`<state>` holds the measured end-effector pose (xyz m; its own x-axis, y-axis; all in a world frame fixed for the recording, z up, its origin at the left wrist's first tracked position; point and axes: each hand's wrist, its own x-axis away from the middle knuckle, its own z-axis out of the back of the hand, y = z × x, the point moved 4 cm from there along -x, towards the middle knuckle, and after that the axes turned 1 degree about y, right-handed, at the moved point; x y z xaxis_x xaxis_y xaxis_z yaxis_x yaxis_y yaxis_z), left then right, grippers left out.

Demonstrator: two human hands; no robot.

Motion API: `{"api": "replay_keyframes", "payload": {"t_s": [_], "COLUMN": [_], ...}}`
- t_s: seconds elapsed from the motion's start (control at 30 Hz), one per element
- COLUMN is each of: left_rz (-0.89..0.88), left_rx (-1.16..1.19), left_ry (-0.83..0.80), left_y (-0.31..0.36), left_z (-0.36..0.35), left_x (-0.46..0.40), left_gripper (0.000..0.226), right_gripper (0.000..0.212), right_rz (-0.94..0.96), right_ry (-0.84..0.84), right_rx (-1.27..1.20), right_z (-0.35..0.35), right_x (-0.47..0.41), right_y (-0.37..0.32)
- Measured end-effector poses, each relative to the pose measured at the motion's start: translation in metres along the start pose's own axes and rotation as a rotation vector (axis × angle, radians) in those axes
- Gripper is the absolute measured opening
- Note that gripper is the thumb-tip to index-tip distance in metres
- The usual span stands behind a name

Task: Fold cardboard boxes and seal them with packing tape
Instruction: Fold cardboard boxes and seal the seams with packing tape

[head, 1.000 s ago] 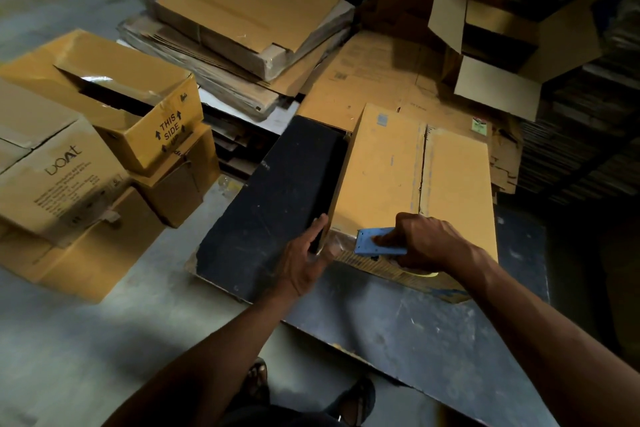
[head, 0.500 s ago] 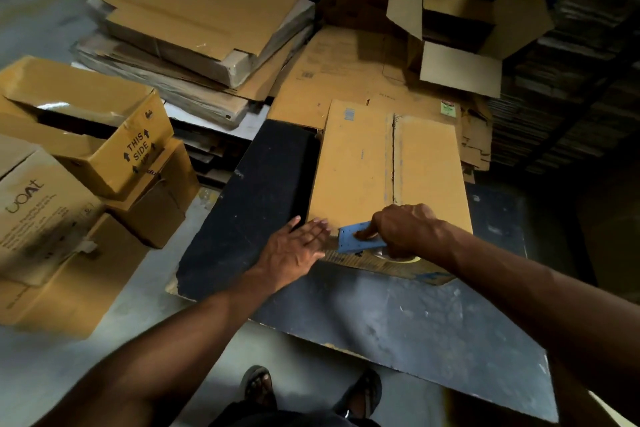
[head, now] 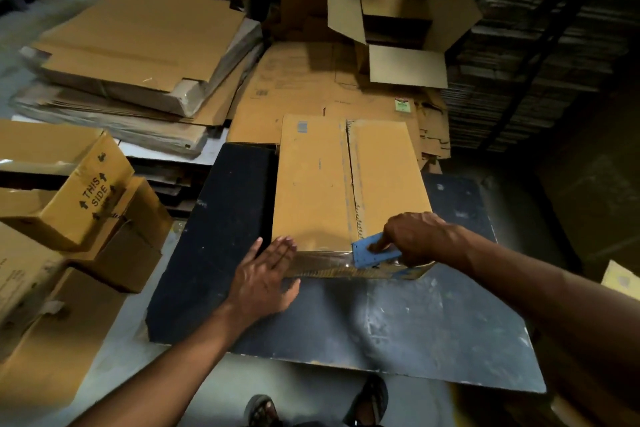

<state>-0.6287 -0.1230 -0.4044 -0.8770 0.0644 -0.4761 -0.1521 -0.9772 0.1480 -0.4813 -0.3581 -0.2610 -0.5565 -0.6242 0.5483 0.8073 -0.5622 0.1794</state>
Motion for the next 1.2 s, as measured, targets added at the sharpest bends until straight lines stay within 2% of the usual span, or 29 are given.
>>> {"api": "replay_keyframes", "payload": {"t_s": [0.1,0.27,0.37,0.5,0.57,0.73,0.9,1.0,1.07,1.2], "left_rz": [0.1,0.243,0.237,0.311,0.402,0.563,0.457,0.319,0.314,0.358], "left_rx": [-0.05,-0.092,-0.007,-0.085,-0.146,-0.232,-0.131,-0.056,-0.043,-0.131], "left_ry": [-0.168,-0.491,-0.506,-0.388,-0.343,-0.444,-0.506,-0.422,-0.37,-0.462], "left_y": [0.03,0.103,0.132,0.107,0.08,0.051,0.116,0.141,0.144,0.141], "left_z": [0.008,-0.01,-0.023,-0.013,-0.001,0.007,-0.022,-0.036,-0.037,-0.03], "left_x": [-0.008,-0.038,-0.046,-0.035,-0.026,-0.024,-0.047,-0.057,-0.056,-0.059], "left_gripper": [0.091,0.108,0.102,0.099,0.103,0.124,0.13,0.116,0.107,0.115], "right_gripper": [0.063,0.062,0.06,0.062,0.062,0.059,0.058,0.057,0.057,0.055], "right_rz": [0.015,0.017,0.032,0.066,0.084,0.144,0.184,0.22,0.237,0.266], "right_ry": [-0.008,0.003,0.009,0.042,0.054,0.123,0.166,0.177,0.176,0.167], "right_rx": [-0.045,-0.07,-0.061,-0.105,-0.116,-0.105,-0.119,-0.124,-0.128,-0.114], "right_z": [-0.005,-0.003,-0.001,-0.004,-0.005,-0.007,-0.006,-0.004,-0.004,-0.003], "right_x": [0.001,0.003,0.007,0.005,0.004,0.001,0.0,-0.002,-0.003,-0.001], "right_y": [0.001,0.003,0.004,0.011,0.014,0.019,0.024,0.026,0.027,0.028]}}
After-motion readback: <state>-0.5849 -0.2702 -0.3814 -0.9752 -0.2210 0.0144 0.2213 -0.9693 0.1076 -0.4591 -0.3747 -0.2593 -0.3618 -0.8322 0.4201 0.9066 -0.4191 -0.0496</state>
